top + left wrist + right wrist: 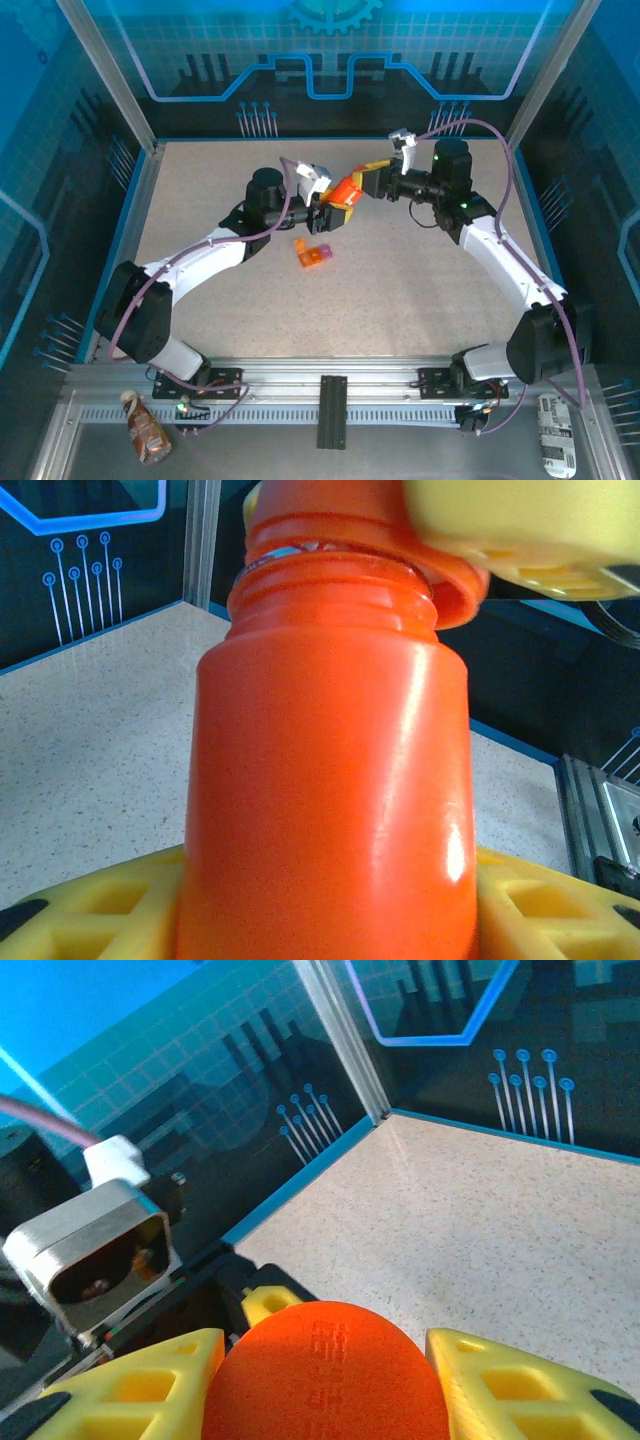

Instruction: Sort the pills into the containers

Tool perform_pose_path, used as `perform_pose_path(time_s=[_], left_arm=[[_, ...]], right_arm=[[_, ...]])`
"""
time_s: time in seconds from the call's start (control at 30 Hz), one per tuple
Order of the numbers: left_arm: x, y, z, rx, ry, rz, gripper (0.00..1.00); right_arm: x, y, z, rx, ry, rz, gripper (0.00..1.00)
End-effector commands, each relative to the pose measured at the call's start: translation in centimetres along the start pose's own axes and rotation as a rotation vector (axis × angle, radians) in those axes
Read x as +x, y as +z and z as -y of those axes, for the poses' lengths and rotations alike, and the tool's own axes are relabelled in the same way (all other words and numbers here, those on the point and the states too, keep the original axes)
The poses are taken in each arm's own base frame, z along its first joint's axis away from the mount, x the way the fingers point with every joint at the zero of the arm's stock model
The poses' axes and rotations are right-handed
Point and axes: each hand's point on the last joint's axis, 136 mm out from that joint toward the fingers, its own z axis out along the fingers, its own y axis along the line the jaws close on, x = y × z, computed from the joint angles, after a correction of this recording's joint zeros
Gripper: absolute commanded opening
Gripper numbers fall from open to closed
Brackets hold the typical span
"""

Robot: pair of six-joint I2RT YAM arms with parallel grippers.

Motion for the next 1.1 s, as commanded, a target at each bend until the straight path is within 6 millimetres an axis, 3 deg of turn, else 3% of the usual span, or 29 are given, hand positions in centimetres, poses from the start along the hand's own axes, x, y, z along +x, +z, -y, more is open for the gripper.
perform_pose_path(time_s=[0.0, 0.13, 0.27, 0.73, 0.83, 1.07], left_arm=[[-1.8, -0.1, -0.4, -0.031, 0.034, 0.043, 0.00], [-0.8, -0.7, -1.7, -0.118, 0.048, 0.049, 0.00], [0.2, -1.5, -2.2, -0.161, 0.051, 0.048, 0.00], [0.9, -4.4, -2.9, -0.296, 0.025, 0.046, 0.00], [0.8, -5.0, -2.8, -0.311, 0.026, 0.051, 0.00], [0.9, -6.0, -2.4, -0.330, 0.016, 0.058, 0.00]], right_arm=[[-1.3, -0.5, 1.7, 0.073, 0.062, 0.070, 0.40], [-2.7, -2.8, 4.5, 0.160, 0.154, 0.160, 0.43], [-0.9, -3.8, 7.0, 0.290, 0.181, 0.085, 0.45], [16.3, -4.4, 16.9, 0.808, 0.200, -0.402, 0.52], [19.0, -4.1, 17.9, 0.884, 0.195, -0.479, 0.52], [23.0, -3.5, 19.4, 0.979, 0.243, -0.567, 0.56]])
